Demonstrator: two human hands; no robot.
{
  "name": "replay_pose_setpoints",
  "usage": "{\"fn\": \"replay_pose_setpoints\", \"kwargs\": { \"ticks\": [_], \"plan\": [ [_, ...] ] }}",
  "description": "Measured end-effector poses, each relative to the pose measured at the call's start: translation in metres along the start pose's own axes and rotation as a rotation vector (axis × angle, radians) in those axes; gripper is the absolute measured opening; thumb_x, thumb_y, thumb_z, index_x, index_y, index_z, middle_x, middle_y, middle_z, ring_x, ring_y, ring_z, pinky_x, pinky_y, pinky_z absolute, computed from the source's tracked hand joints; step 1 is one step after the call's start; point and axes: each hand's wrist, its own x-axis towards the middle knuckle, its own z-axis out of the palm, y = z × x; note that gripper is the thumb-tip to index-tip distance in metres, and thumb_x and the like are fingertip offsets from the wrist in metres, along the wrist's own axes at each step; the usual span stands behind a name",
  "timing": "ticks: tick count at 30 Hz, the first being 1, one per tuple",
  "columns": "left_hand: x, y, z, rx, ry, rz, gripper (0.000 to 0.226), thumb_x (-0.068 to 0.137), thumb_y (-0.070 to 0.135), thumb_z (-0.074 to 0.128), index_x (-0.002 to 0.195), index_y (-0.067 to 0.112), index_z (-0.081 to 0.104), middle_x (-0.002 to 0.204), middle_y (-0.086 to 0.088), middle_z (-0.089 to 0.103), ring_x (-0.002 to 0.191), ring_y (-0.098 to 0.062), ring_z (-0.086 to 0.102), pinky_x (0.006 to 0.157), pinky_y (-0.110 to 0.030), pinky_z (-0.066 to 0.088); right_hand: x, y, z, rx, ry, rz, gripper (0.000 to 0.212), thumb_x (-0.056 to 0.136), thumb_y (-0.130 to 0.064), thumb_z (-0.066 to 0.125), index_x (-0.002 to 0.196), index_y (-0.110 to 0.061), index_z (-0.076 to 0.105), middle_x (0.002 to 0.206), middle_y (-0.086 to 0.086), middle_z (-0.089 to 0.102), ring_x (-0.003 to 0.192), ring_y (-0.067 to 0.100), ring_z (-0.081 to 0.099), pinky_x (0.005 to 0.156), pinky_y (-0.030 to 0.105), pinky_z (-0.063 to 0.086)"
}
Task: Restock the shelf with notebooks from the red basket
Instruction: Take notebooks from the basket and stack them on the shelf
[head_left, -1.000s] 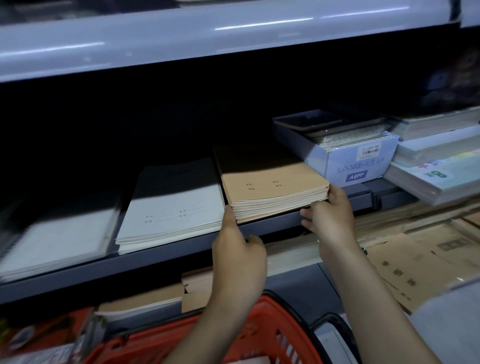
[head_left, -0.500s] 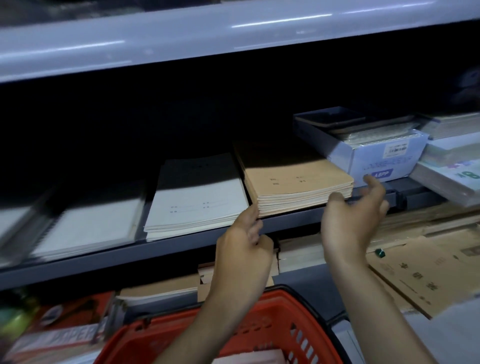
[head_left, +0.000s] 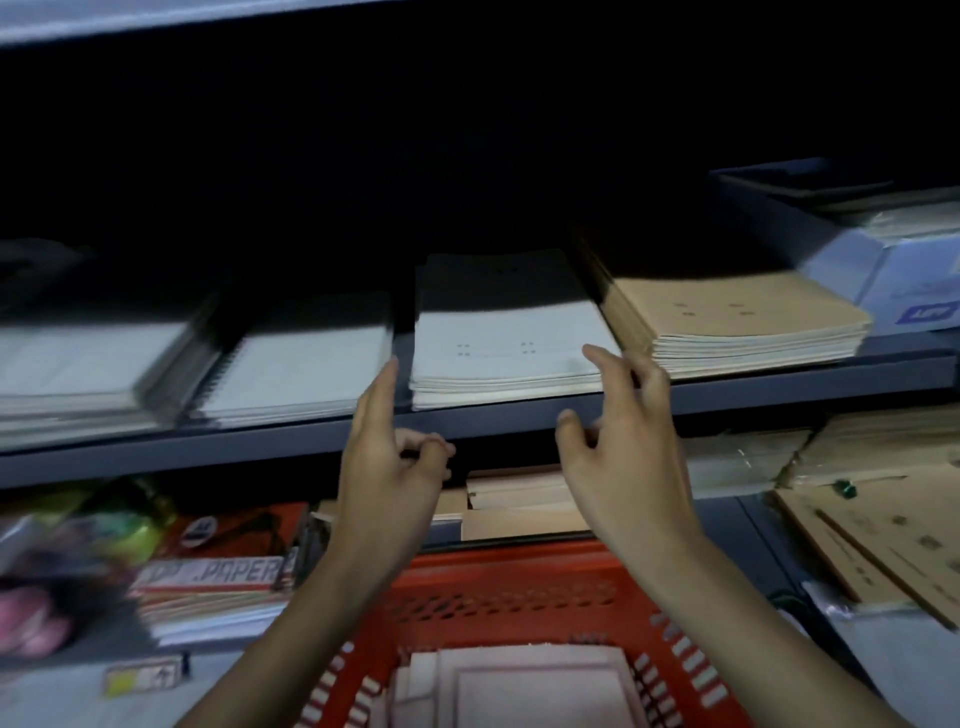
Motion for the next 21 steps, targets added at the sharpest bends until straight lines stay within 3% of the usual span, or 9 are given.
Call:
{"fn": "replay_pose_setpoints", "kwargs": {
  "ticks": [2, 4, 6, 9, 12, 15, 17, 21],
  "plan": [
    [0.004, -0.002, 0.000, -0.061, -0.117, -0.074, 0.075, 0.097, 0.011, 0.052, 0.153, 0.038, 0.010, 0.082, -0.001, 0.074, 0.077, -0.005, 0.070, 0.075, -0.012, 0.052, 0.004, 0.003, 0.003, -0.007, 0.000, 0.030, 0.058, 0.095, -0.029, 0.053, 0.148, -0.023, 0.030, 0.155, -0.002, 0.022, 0.071, 0.015, 0.063, 0.068, 0.029, 0.045],
    [0.006, -0.004, 0.001, -0.138, -0.157, -0.090, 0.076, 0.098, 0.010, 0.052, 0.155, 0.036, 0.009, 0.080, 0.004, 0.075, 0.078, -0.009, 0.071, 0.079, -0.022, 0.056, 0.005, 0.005, 0.006, 0.041, -0.008, 0.043, 0.059, 0.095, -0.027, 0.054, 0.149, -0.022, 0.030, 0.156, -0.003, 0.024, 0.074, 0.013, 0.065, 0.074, 0.028, 0.045],
    [0.007, -0.008, 0.002, -0.187, -0.157, -0.069, 0.074, 0.099, 0.006, 0.050, 0.155, 0.031, 0.009, 0.081, 0.027, 0.072, 0.083, -0.015, 0.072, 0.082, -0.035, 0.058, 0.005, 0.006, 0.010, 0.209, -0.003, 0.093, 0.055, 0.096, -0.024, 0.055, 0.146, -0.025, 0.032, 0.151, 0.000, 0.035, 0.075, 0.008, 0.068, 0.077, 0.032, 0.053],
    [0.006, -0.007, 0.004, -0.233, -0.095, -0.061, 0.066, 0.101, 0.005, 0.047, 0.154, 0.023, 0.014, 0.071, 0.053, 0.054, 0.088, -0.029, 0.071, 0.083, -0.046, 0.058, 0.004, 0.005, 0.014, 0.422, 0.031, 0.186, 0.054, 0.098, -0.018, 0.054, 0.145, -0.031, 0.031, 0.130, 0.003, 0.056, 0.070, 0.002, 0.070, 0.065, 0.023, 0.057],
    [0.008, -0.010, 0.008, -0.245, -0.029, -0.049, 0.059, 0.101, 0.006, 0.046, 0.153, 0.021, 0.021, 0.073, 0.055, 0.053, 0.089, -0.033, 0.070, 0.083, -0.050, 0.057, 0.004, 0.006, 0.016, 0.448, 0.076, 0.181, 0.055, 0.098, -0.017, 0.055, 0.145, -0.035, 0.031, 0.134, 0.001, 0.053, 0.074, 0.001, 0.071, 0.064, 0.023, 0.058],
    [0.009, -0.013, 0.010, -0.229, -0.005, -0.044, 0.063, 0.100, 0.005, 0.046, 0.155, 0.024, 0.020, 0.085, 0.052, 0.054, 0.092, -0.010, 0.071, 0.080, -0.037, 0.059, 0.002, 0.008, 0.017, 0.417, 0.012, 0.175, 0.068, 0.096, -0.026, 0.056, 0.151, -0.037, 0.018, 0.137, -0.003, 0.055, 0.087, 0.001, 0.071, 0.080, 0.029, 0.057],
    [0.009, -0.012, 0.010, -0.205, -0.034, -0.052, 0.067, 0.100, 0.006, 0.047, 0.156, 0.027, 0.016, 0.081, 0.049, 0.057, 0.087, -0.001, 0.070, 0.081, -0.037, 0.059, 0.001, 0.007, 0.015, 0.428, -0.042, 0.200, 0.074, 0.096, -0.029, 0.056, 0.153, -0.038, 0.011, 0.123, -0.003, 0.066, 0.086, 0.002, 0.071, 0.083, 0.025, 0.053],
    [0.004, -0.007, 0.010, -0.224, -0.036, -0.062, 0.064, 0.100, 0.004, 0.047, 0.154, 0.026, 0.019, 0.077, 0.057, 0.050, 0.083, -0.019, 0.073, 0.083, -0.051, 0.058, -0.001, 0.008, 0.011, 0.536, -0.036, 0.225, 0.069, 0.097, -0.021, 0.058, 0.152, -0.037, 0.020, 0.091, -0.021, 0.071, 0.085, 0.003, 0.072, 0.088, 0.037, 0.057]
  ]
}}
